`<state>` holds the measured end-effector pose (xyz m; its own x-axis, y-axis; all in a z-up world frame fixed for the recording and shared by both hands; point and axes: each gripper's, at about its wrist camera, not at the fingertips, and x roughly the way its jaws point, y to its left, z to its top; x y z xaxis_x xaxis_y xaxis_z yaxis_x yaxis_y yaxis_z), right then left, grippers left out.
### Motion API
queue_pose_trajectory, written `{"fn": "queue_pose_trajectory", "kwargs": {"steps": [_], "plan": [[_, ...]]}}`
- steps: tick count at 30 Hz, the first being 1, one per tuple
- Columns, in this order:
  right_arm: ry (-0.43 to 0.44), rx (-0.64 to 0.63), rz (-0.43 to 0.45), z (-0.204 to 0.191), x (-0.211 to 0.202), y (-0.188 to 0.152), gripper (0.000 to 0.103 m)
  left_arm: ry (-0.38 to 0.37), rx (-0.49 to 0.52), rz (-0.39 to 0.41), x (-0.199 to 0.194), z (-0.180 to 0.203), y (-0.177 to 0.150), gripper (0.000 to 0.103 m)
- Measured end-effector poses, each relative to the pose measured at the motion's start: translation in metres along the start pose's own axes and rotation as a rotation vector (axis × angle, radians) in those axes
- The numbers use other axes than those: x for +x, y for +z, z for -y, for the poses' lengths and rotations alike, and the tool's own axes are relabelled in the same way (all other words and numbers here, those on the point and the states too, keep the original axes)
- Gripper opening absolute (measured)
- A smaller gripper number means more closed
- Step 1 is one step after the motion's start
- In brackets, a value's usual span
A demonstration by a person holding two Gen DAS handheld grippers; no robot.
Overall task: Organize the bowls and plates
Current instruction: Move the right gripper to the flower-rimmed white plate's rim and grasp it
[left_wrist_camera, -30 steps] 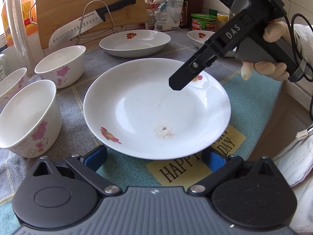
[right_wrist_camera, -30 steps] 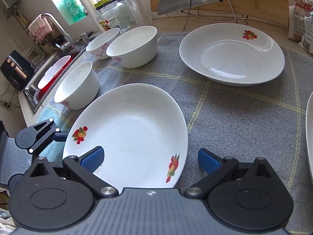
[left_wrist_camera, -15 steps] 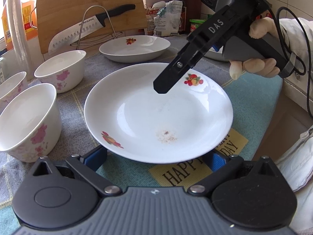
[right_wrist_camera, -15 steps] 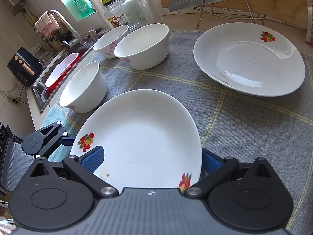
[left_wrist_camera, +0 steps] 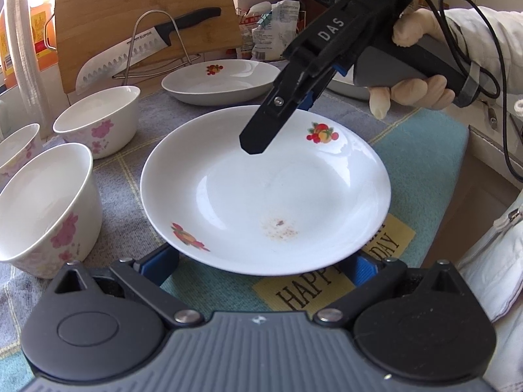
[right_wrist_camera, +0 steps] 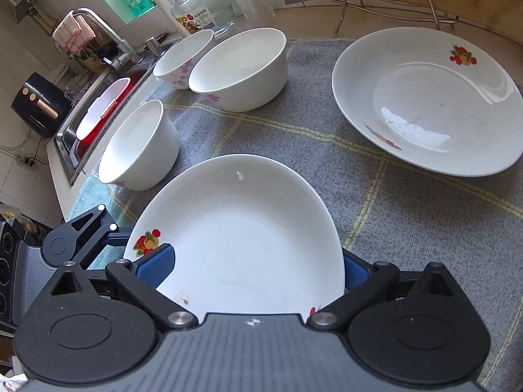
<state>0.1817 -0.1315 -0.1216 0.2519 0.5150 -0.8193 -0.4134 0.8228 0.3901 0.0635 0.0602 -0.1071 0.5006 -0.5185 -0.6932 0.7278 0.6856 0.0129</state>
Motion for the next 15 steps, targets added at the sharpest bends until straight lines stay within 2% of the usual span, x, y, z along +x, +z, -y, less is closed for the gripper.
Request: {"fn": "queue_pose_trajectory", "kwargs": {"steps": [15], "plan": [[0.020, 0.035, -0.021, 0.0062, -0.0025, 0.0061, 0.094, -0.016, 0.023, -0.021, 0.0001, -0.0005, 0.0051, 0.102]]}}
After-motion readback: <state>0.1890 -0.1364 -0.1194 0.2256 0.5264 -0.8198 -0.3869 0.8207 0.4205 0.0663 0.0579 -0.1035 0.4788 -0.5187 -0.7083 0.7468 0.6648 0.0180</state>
